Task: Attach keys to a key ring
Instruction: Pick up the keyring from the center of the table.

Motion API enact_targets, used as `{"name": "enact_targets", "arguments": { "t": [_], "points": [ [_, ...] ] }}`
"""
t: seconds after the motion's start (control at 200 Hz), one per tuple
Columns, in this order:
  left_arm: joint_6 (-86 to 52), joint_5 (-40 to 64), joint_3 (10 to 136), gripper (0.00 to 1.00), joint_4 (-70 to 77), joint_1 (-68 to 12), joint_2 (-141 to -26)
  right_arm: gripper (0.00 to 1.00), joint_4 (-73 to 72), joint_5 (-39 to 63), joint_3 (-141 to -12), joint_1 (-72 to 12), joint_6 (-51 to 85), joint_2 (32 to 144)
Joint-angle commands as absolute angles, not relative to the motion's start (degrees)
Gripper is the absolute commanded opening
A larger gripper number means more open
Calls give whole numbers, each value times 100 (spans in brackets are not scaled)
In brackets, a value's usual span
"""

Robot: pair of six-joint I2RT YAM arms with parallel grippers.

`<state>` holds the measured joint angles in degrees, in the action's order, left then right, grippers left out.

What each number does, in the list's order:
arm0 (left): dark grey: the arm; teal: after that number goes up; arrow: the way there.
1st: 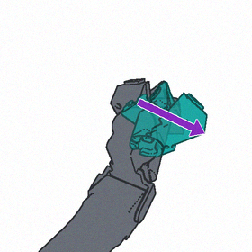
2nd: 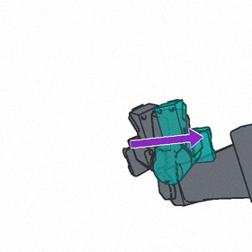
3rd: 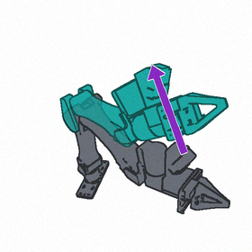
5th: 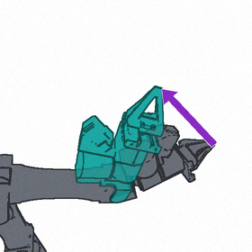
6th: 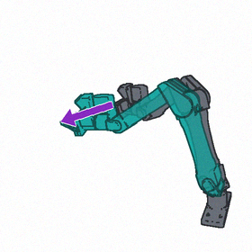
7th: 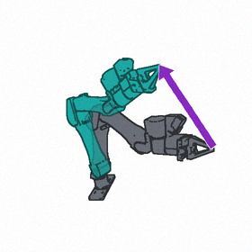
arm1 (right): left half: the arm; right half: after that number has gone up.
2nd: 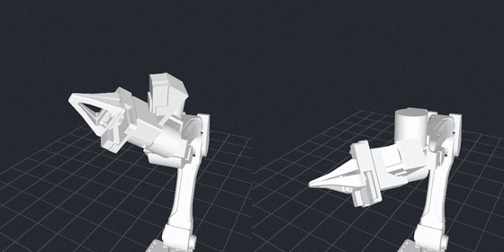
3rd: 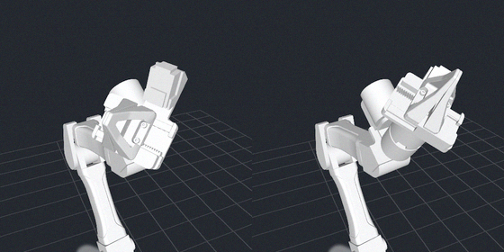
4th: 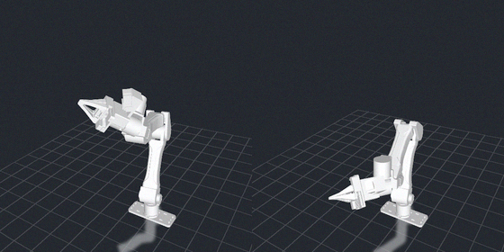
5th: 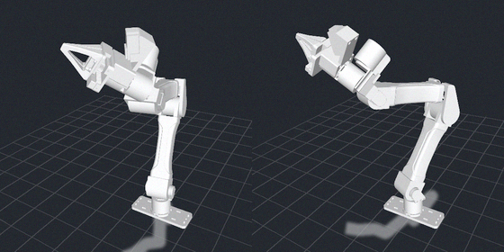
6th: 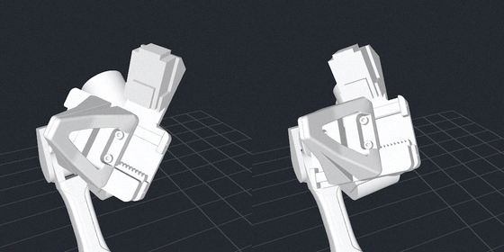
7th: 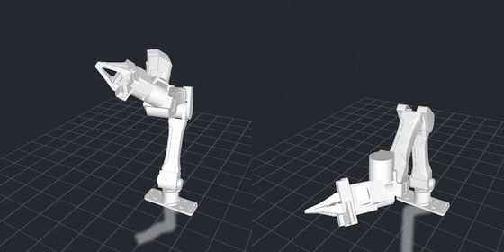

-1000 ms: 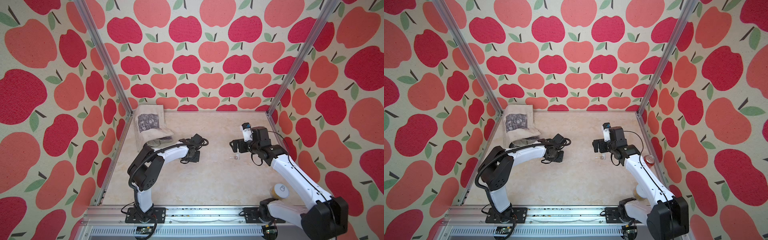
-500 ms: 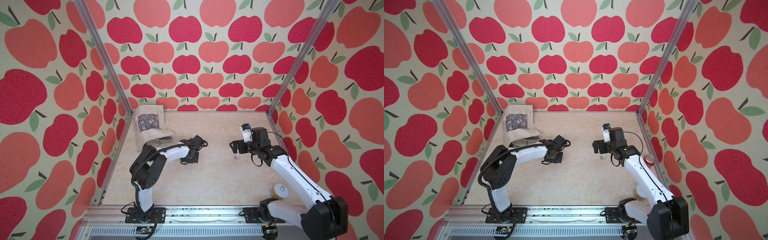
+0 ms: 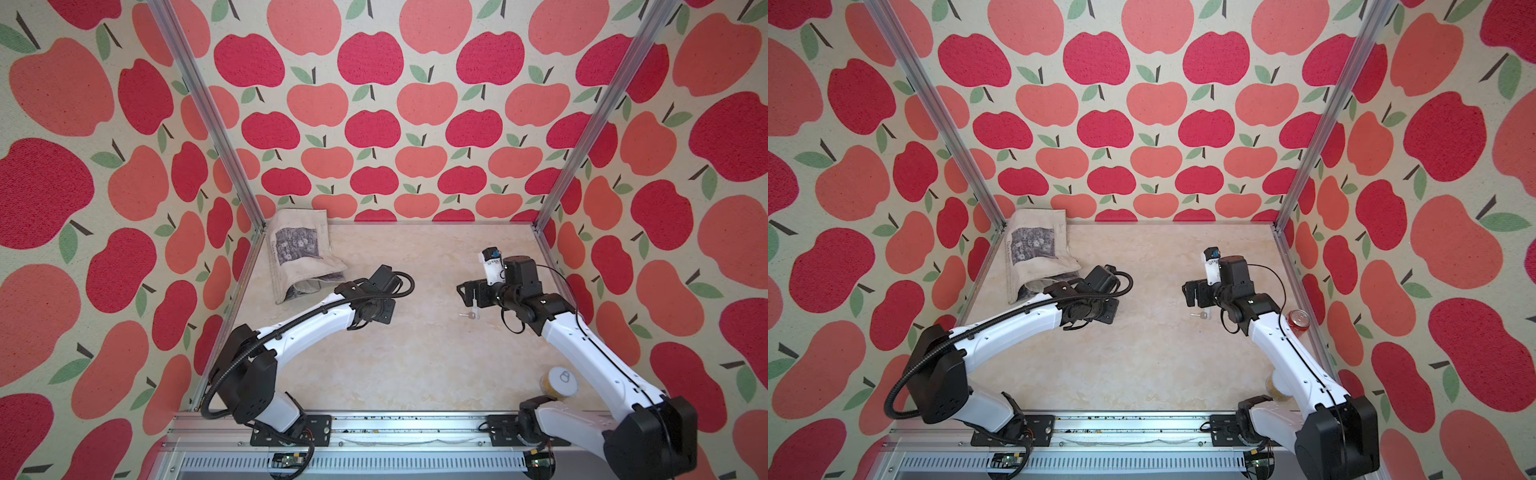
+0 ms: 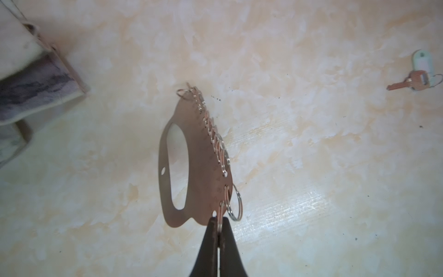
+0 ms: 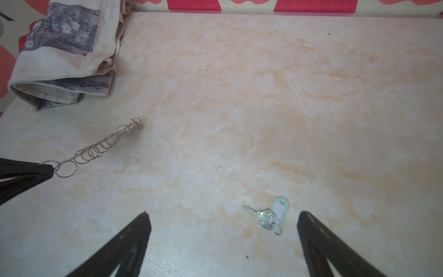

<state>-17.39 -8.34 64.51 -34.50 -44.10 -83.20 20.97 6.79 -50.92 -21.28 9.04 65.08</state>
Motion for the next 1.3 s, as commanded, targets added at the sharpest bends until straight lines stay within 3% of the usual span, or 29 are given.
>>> {"name": "enact_targets", "arguments": {
  "t": [0.0, 0.25, 0.725, 1.016, 1.296],
  "points": [
    [-695, -571, 6257, 0, -3127, -4403, -7659, 99, 1753, 1127, -4986, -2197, 743, 6267],
    [913, 497, 6577, 0, -3120, -4371, -6715, 99, 1206, 2024, -4981, -2305, 314, 5816],
    [2005, 2601, 7025, 0, -2579, -4220, -6660, 99, -980, 4165, -4544, -2716, 143, 5358],
    [1891, 4034, 6881, 0, -1780, -3868, -6894, 87, -1077, 5211, -4906, -2725, 12, 5836],
    [1846, 4458, 6763, 0, -1237, -3848, -7039, 64, -1485, 5282, -4983, -2975, 246, 6033]
  ]
}}
